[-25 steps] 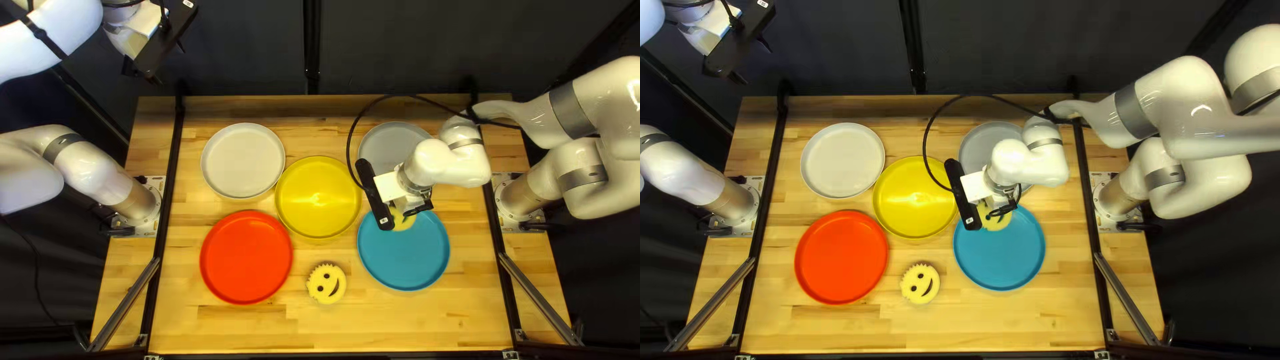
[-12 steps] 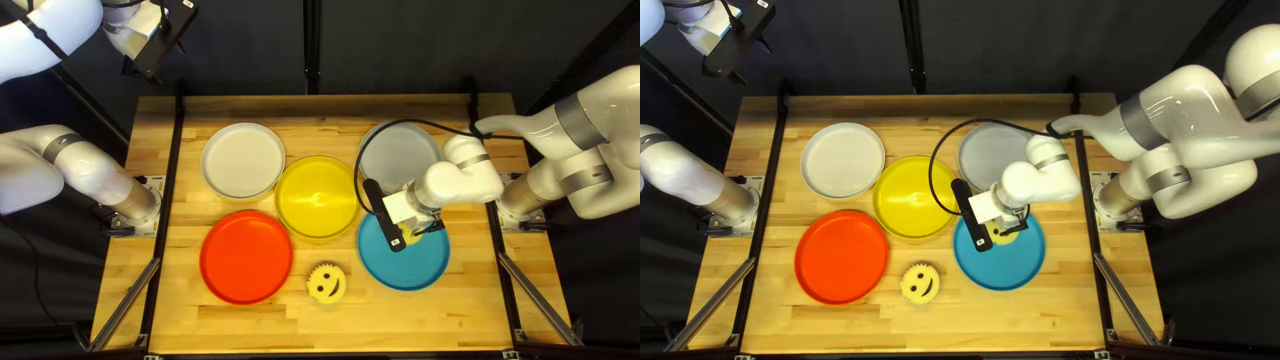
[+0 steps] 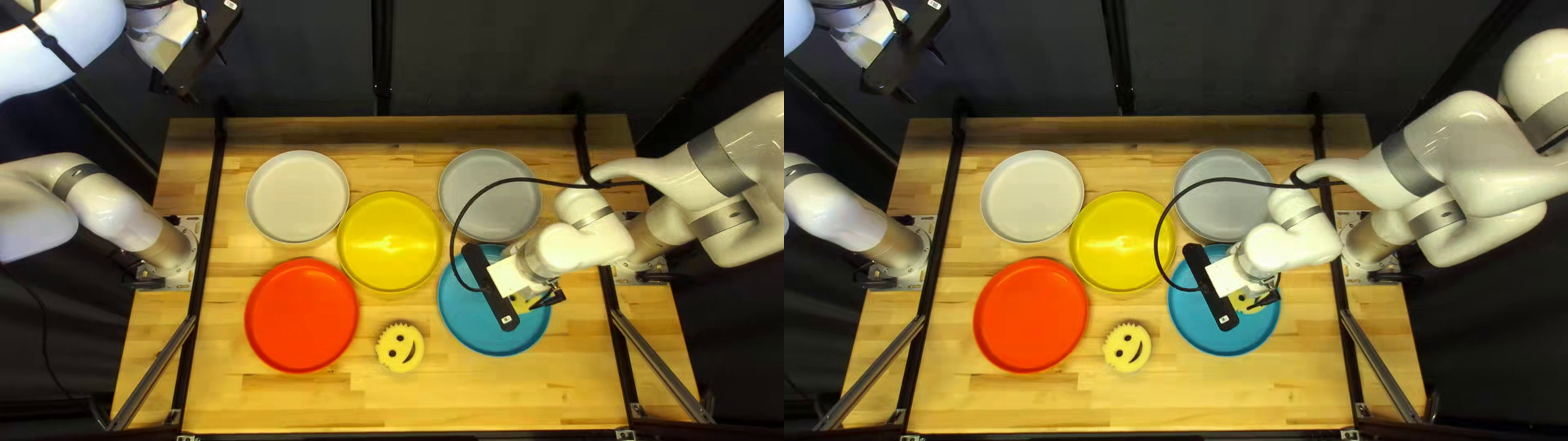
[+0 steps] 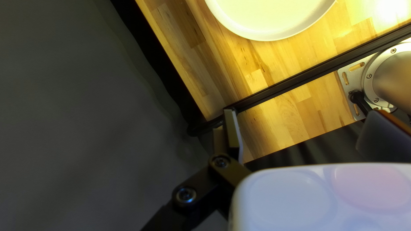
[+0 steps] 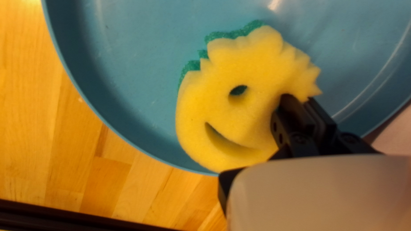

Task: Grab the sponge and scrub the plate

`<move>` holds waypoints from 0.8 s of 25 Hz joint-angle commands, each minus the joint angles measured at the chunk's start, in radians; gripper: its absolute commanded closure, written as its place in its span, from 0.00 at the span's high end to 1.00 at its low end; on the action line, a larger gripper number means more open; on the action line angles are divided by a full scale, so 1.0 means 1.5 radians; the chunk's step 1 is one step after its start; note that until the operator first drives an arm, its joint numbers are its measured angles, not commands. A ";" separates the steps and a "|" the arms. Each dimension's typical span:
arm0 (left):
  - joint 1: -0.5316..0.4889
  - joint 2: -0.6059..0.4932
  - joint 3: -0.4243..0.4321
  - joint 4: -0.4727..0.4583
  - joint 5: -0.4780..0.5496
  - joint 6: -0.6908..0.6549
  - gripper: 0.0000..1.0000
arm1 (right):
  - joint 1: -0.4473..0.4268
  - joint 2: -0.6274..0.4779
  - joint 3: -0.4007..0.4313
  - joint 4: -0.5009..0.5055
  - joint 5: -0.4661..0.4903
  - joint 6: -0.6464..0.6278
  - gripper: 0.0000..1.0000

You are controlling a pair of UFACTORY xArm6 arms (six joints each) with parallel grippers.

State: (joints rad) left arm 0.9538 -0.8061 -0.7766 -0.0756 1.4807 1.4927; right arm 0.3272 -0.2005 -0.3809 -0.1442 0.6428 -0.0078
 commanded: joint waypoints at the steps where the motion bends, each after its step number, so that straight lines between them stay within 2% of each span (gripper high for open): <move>1: 0.000 0.000 0.000 0.000 0.000 0.000 1.00 | -0.026 0.009 -0.013 -0.011 -0.001 -0.018 0.00; 13: 0.000 0.000 0.000 0.000 0.000 0.000 1.00 | -0.114 0.034 -0.034 -0.038 -0.033 -0.088 0.00; 20: 0.000 0.000 0.000 0.000 0.000 0.000 1.00 | -0.061 0.020 -0.022 -0.038 -0.021 -0.049 0.00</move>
State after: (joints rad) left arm 0.9538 -0.8061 -0.7766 -0.0756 1.4807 1.4927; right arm 0.2055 -0.1646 -0.4201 -0.2017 0.6035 -0.1050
